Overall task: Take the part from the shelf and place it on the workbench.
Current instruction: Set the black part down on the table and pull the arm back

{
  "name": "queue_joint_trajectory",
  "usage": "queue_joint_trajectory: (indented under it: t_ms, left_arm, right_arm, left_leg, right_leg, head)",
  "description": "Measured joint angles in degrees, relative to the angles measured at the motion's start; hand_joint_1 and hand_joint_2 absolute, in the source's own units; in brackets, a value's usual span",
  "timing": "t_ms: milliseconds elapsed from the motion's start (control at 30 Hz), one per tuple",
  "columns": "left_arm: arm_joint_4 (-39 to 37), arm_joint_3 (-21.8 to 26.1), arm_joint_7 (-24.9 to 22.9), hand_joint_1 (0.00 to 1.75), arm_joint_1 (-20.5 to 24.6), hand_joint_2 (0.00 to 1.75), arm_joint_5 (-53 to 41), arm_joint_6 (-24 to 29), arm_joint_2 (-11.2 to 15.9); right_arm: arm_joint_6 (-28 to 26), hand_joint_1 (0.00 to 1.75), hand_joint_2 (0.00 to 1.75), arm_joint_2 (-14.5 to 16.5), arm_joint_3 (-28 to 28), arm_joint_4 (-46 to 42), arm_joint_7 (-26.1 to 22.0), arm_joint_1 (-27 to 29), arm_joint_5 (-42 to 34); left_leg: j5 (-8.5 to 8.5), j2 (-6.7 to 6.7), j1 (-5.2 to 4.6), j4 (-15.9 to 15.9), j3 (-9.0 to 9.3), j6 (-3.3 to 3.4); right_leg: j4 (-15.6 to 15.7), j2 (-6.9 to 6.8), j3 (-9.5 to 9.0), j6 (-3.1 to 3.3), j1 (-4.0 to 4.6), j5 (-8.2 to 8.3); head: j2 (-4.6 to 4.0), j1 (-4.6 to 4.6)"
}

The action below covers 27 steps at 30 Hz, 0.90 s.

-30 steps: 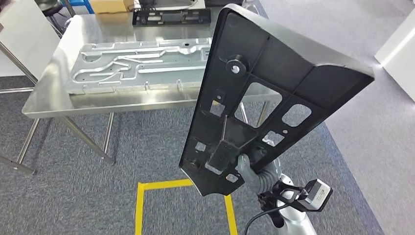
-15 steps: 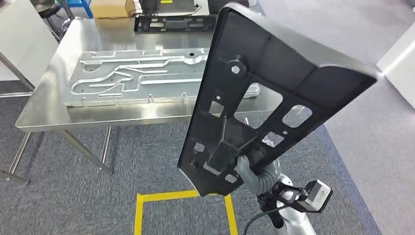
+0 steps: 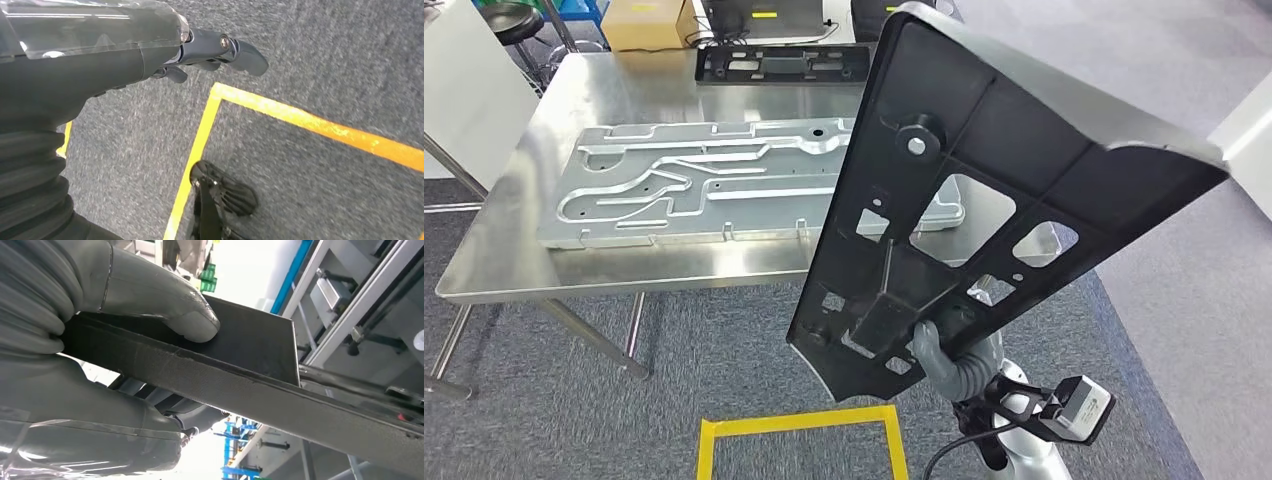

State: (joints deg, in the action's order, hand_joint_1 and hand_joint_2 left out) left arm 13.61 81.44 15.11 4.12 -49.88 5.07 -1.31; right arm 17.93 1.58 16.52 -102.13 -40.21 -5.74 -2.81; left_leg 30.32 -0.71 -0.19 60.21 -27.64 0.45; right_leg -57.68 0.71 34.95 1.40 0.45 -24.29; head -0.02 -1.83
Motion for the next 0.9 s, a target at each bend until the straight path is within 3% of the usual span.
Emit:
queue_joint_trajectory:
  t_ms: [67, 133, 200, 233, 300, 367, 467, 533, 567, 633, 667, 700, 733, 800, 833, 900]
  left_arm:
    - [0.01, 0.0, 0.06, 0.0, 0.15, 1.75, 0.01, -0.05, 0.04]
    - [0.01, 0.0, 0.1, 0.0, 0.08, 1.75, 0.02, -0.09, 0.14]
    - [0.01, 0.0, 0.1, 0.0, -0.11, 1.75, 0.03, -0.1, 0.2]
    - [0.01, 0.0, 0.1, 0.0, -0.17, 1.75, 0.04, -0.1, 0.21]
    - [0.01, 0.0, 0.11, 0.0, -0.31, 1.75, 0.03, -0.06, 0.27]
    - [0.01, 0.0, 0.16, 0.0, -0.44, 1.75, 0.01, 0.07, 0.32]
    - [0.01, 0.0, 0.39, 0.0, -0.45, 1.75, -0.01, 0.09, 0.37]
    - [0.01, 0.0, 0.65, 0.0, -0.32, 1.75, -0.06, -0.03, 0.41]
    - [0.01, 0.0, 0.77, 0.0, -0.23, 1.75, -0.13, -0.1, 0.44]
    - [0.01, 0.0, 0.91, 0.0, -0.11, 1.75, -0.35, -0.25, 0.56]
    - [0.01, 0.0, 0.92, 0.0, -0.06, 1.75, -0.46, -0.34, 0.63]
    - [0.01, 0.0, 0.93, 0.0, -0.03, 1.75, -0.57, -0.45, 0.73]
    - [0.01, -0.01, 0.91, 0.0, -0.01, 1.75, -0.66, -0.62, 0.84]
    - [0.01, -0.03, 0.86, 0.0, 0.08, 1.75, -0.96, -1.04, 0.97]
    - [0.0, -0.05, 0.85, 0.0, 0.17, 1.75, -1.09, -1.24, 1.01]
    - [-0.02, -0.09, 0.86, 0.0, 0.3, 1.75, -1.26, -1.52, 1.11]
  right_arm:
    - [-0.03, 1.75, 1.75, 0.0, 0.0, -0.19, -0.01, -0.11, -0.03]
    - [-0.08, 1.75, 1.75, 0.0, 0.0, -0.22, 0.0, -0.17, -0.05]
    - [-0.27, 1.75, 1.75, -0.01, -0.01, -0.23, 0.0, -0.16, -0.03]
    - [-0.45, 1.75, 1.75, -0.01, -0.01, -0.24, -0.01, -0.19, -0.01]
    - [-1.08, 1.75, 1.75, -0.01, -0.09, -0.34, -0.01, -0.41, 0.26]
    - [-2.13, 1.75, 1.75, -0.04, -0.33, -0.5, 0.02, -0.97, 0.96]
    - [-4.9, 1.75, 1.75, -0.32, -1.15, -0.66, 0.06, -2.42, 2.59]
    - [-7.62, 1.75, 1.75, -0.77, -2.14, -0.44, 0.04, -4.17, 3.87]
    - [-9.16, 1.75, 1.75, -1.07, -2.78, -0.1, 0.03, -5.21, 4.54]
    - [-12.71, 1.75, 1.75, -1.79, -4.17, 1.29, 0.02, -7.38, 6.31]
    - [-14.66, 1.75, 1.75, -2.17, -4.96, 2.36, 0.04, -8.47, 7.43]
    - [-16.72, 1.75, 1.75, -2.55, -5.73, 3.55, 0.11, -9.67, 8.76]
    - [-18.92, 1.75, 1.75, -2.96, -6.54, 4.91, 0.32, -11.09, 10.39]
    - [-23.54, 1.75, 1.75, -3.78, -8.1, 7.78, 1.07, -14.32, 14.43]
    - [-25.69, 1.75, 1.75, -4.16, -8.77, 9.23, 1.55, -15.96, 16.53]
    - [-29.23, 1.75, 1.75, -4.9, -9.68, 11.93, 2.53, -18.64, 20.6]
  left_leg:
    - [1.54, 0.2, 0.28, 5.42, -3.04, -0.57]
    - [4.39, 0.27, 0.71, 11.53, -7.67, -1.33]
    - [5.25, 0.31, 1.17, 12.46, -10.25, -1.89]
    - [3.77, 0.35, 1.38, 10.32, -10.33, -2.06]
    - [-2.36, 0.43, 1.74, 3.48, -9.33, -2.35]
    - [-6.36, 0.47, 1.66, -0.53, -8.76, -1.95]
    - [-6.71, 0.36, 1.33, -0.8, -8.72, -0.58]
    - [-6.5, 0.36, 1.38, -1.14, -8.31, 0.15]
    - [-6.36, 0.38, 1.37, -1.27, -8.11, 0.44]
    - [-6.03, 0.4, 1.15, -1.3, -7.91, 0.87]
    - [-5.86, 0.39, 0.99, -1.3, -7.79, 1.02]
    - [-5.69, 0.35, 0.81, -1.3, -7.59, 1.14]
    - [-5.51, 0.31, 0.59, -1.3, -7.31, 1.23]
    - [-5.19, 0.23, 0.27, -1.34, -6.74, 1.31]
    - [-5.09, 0.19, 0.12, -1.35, -6.63, 1.24]
    - [-5.07, 0.19, 0.2, -1.44, -6.75, 0.86]
  right_leg:
    - [0.67, -0.14, -1.52, 0.35, -0.34, -0.6]
    - [0.76, -0.17, -2.57, 0.37, -0.6, -1.56]
    - [0.75, -0.03, -3.88, 0.03, -0.88, -2.68]
    - [0.73, 0.02, -4.72, -0.2, -1.03, -3.28]
    - [0.47, 0.02, -6.25, -0.81, -1.2, -4.55]
    - [0.11, 0.13, -6.76, -1.6, -1.14, -5.61]
    - [0.15, 0.24, -6.91, -2.82, -1.27, -6.56]
    - [-2.16, -0.03, -5.96, -3.39, -1.45, -8.08]
    - [-5.06, -0.18, -4.4, -3.58, -1.49, -9.44]
    - [-12.78, -0.33, 0.43, -3.77, -1.44, -12.05]
    - [-15.41, -0.35, 2.48, -3.75, -1.41, -12.24]
    - [-16.16, -0.37, 3.65, -3.59, -1.33, -11.3]
    - [-14.66, -0.37, 3.7, -3.25, -1.17, -9.23]
    - [-7.58, -0.38, 1.48, -1.91, -0.61, -4.09]
    - [-4.23, -0.42, 0.33, -1.17, -0.29, -2.38]
    - [-1.18, -0.45, -0.63, -0.28, 0.26, -1.46]
  head:
    - [0.0, 0.01]
    - [0.0, 0.0]
    - [0.0, -0.01]
    - [0.0, -0.01]
    - [0.0, 0.01]
    - [0.0, 0.01]
    - [0.0, 0.01]
    - [0.0, 0.02]
    - [0.0, 0.02]
    - [0.0, 0.02]
    - [0.0, 0.02]
    - [0.0, 0.02]
    - [0.0, 0.02]
    - [0.0, 0.01]
    - [0.0, 0.02]
    - [0.0, 0.03]
